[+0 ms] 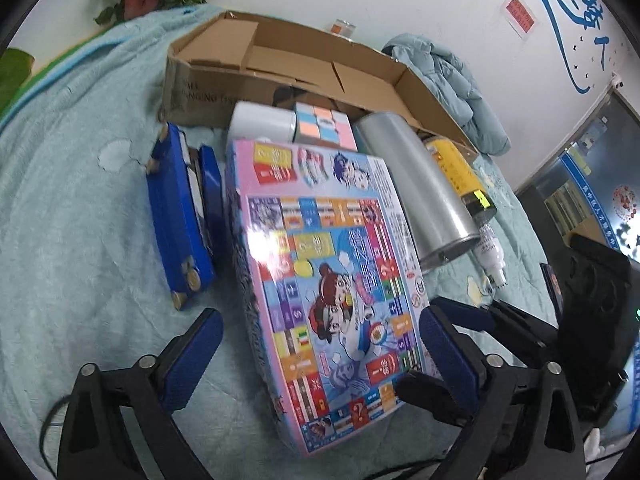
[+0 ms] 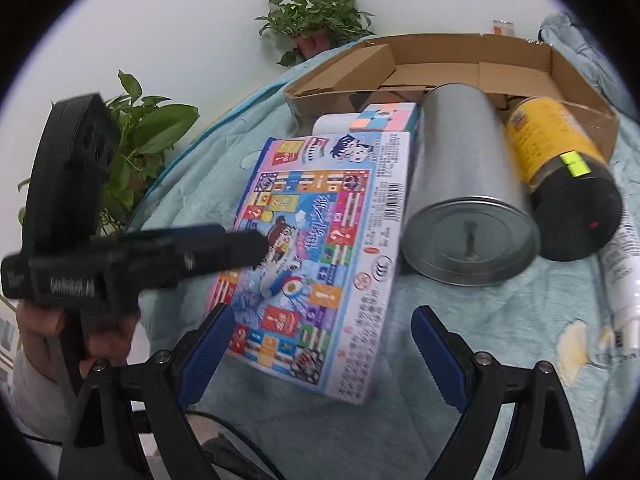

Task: Organize rigid objects
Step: 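Grasp the pink board-game box with the left tool, then lift the board-game box with the left tool and carry it over the box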

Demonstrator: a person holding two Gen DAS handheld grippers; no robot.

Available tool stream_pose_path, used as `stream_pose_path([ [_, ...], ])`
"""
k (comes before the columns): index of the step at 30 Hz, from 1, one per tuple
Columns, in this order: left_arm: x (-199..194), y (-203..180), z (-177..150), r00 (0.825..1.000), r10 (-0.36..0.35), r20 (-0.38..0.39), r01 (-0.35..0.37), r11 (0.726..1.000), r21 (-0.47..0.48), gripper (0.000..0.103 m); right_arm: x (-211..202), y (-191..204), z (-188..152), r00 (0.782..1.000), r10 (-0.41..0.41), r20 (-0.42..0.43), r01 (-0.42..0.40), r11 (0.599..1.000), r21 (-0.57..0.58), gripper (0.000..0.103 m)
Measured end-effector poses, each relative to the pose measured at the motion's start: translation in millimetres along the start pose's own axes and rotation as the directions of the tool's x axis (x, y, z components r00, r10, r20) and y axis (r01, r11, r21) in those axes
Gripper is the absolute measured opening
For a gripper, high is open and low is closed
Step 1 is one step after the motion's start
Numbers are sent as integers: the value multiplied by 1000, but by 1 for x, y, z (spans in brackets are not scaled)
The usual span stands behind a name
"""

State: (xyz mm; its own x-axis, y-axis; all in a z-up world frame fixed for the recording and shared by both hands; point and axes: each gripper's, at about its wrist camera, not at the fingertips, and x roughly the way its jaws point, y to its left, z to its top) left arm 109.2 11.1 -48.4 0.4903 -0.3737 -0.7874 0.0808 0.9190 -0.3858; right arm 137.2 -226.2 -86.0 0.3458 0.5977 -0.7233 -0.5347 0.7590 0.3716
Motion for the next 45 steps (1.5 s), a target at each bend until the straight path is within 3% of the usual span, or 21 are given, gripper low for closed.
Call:
stream_pose_path([
  [5, 23, 10, -3, 997, -16, -75, 14, 999, -35, 78, 24, 9, 7, 998, -30, -52, 29, 999, -27, 91],
  [13, 24, 20, -9, 992, -51, -119, 44, 997, -62, 77, 22, 19, -4, 996, -46, -81, 46, 999, 1, 91],
  [16, 26, 17, -4, 992, -33, -120, 27, 998, -53, 78, 35, 6, 5, 995, -3, -101, 14, 994, 107, 91],
  [30, 21, 12, -6, 997, -10, -81, 9, 1000, -12, 78, 41, 23, 11, 993, -73, -93, 81, 994, 77, 96],
  [37, -18, -18, 7, 999, -25, 48, 21, 996, 86, 78, 9, 44, 24, 988, -153, 37, 152, 988, 13, 96],
  [45, -45, -48, 48, 984, -88, 152, 61, 983, 171, 78, -31, 49, 59, 952, -235, 194, 241, 970, -10, 96],
])
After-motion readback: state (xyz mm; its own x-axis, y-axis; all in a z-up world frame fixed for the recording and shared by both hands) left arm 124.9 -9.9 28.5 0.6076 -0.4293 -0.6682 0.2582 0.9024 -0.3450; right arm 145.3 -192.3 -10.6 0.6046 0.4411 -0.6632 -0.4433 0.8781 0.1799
